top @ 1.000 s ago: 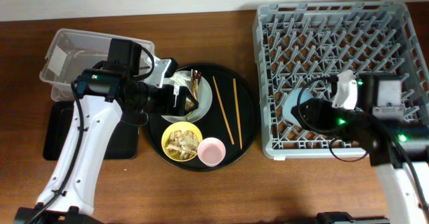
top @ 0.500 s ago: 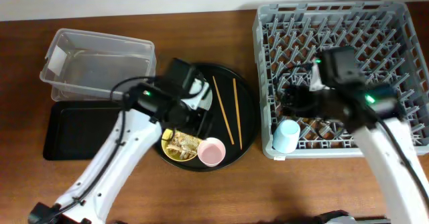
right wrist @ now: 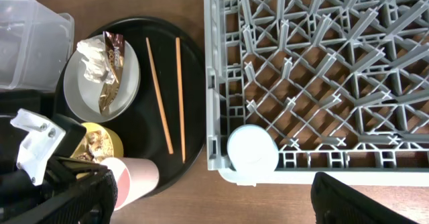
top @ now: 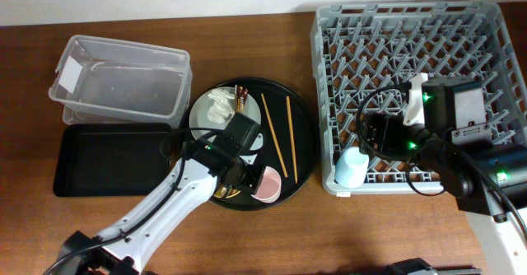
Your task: Sort waste into correct bins and load items into the dishwasher rack
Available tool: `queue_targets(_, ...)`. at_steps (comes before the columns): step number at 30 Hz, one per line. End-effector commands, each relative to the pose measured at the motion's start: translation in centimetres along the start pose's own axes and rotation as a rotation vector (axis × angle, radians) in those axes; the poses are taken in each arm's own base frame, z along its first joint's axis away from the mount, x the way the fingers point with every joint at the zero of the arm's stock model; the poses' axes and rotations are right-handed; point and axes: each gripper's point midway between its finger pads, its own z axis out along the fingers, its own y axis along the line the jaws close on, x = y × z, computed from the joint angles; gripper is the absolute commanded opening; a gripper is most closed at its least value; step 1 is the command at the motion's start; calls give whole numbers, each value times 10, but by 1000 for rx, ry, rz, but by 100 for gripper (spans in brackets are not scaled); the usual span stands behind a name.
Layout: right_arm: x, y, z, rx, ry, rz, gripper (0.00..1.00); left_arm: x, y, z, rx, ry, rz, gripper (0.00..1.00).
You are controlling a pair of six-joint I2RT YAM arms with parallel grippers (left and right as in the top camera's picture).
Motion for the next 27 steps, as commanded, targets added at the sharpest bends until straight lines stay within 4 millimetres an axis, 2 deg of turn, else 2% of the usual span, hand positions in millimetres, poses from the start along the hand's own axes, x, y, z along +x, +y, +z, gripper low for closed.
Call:
queue_targets(1,-1,1,-2,1,-4,-2,93,-7,-16,-10,77,-11,6,0)
queue_targets(2,-1,1,-2,1,-4,-2,93,-29,-32,-40,178,-70,-1,0)
queue_targets(3,-1,1,-2,0,-6,-3,93,-61,-56,-93,421,-180,22,0)
queue_targets(4,-2,17,-3,-89,-3,-102,93,-80,-65,-145,645,-279,53,0)
queue_targets(5,2,44,-8,-247,3,-251,93,-89,-65,-181,805,-337,68,0)
queue_targets(6,11,80,-22,-479,2,-400,93,-91,-59,-214,962,-388,66,0)
queue_targets(7,16,102,-35,-633,-18,-482,93,-88,-50,-246,1131,-423,63,0)
queue_targets(8,14,122,-51,-778,-54,-520,93,-84,-42,-267,1236,-451,64,0)
queue_targets(10,6,154,-77,-1030,-120,-587,93,-84,-34,-270,1245,-444,17,0)
queue_targets(11,1,170,-82,-1123,-124,-601,93,-84,-36,-270,1248,-437,14,0)
queue_targets(13,0,190,-73,-1191,-110,-636,94,-84,-36,-270,1250,-434,14,0)
queue_targets(15,10,213,-74,-1309,-80,-693,93,-84,-37,-270,1250,-434,15,0)
queue_targets(16,13,219,-71,-1320,-61,-691,88,-84,-37,-270,1250,-434,15,0)
queue_targets(17,15,222,-67,-1326,-37,-682,66,-84,-37,-270,1250,-434,15,0)
queue_targets(19,12,219,-68,-1312,-35,-661,49,-84,-37,-269,1249,-435,16,0)
queue_targets(20,9,214,-65,-1275,-30,-626,47,-85,-36,-267,1234,-436,11,35)
queue_targets(21,4,203,-64,-1228,-34,-590,40,-89,-31,-258,1174,-440,-8,44)
queue_targets(22,-2,186,-61,-1143,-41,-537,40,-93,-25,-247,1095,-445,-32,59)
queue_targets(23,-9,158,-49,-986,-46,-455,40,-98,-13,-229,973,-446,-76,66)
queue_targets(24,-17,112,-34,-763,-50,-336,40,-101,5,-207,818,-430,-140,75)
queue_targets(25,-19,59,-18,-518,-33,-212,40,-94,29,-180,627,-376,-232,76)
queue_targets(26,-7,-28,0,-127,46,26,40,-84,42,-167,530,-327,-284,77)
queue_targets(27,12,-77,6,93,130,171,40,-76,49,-160,477,-292,-312,78)
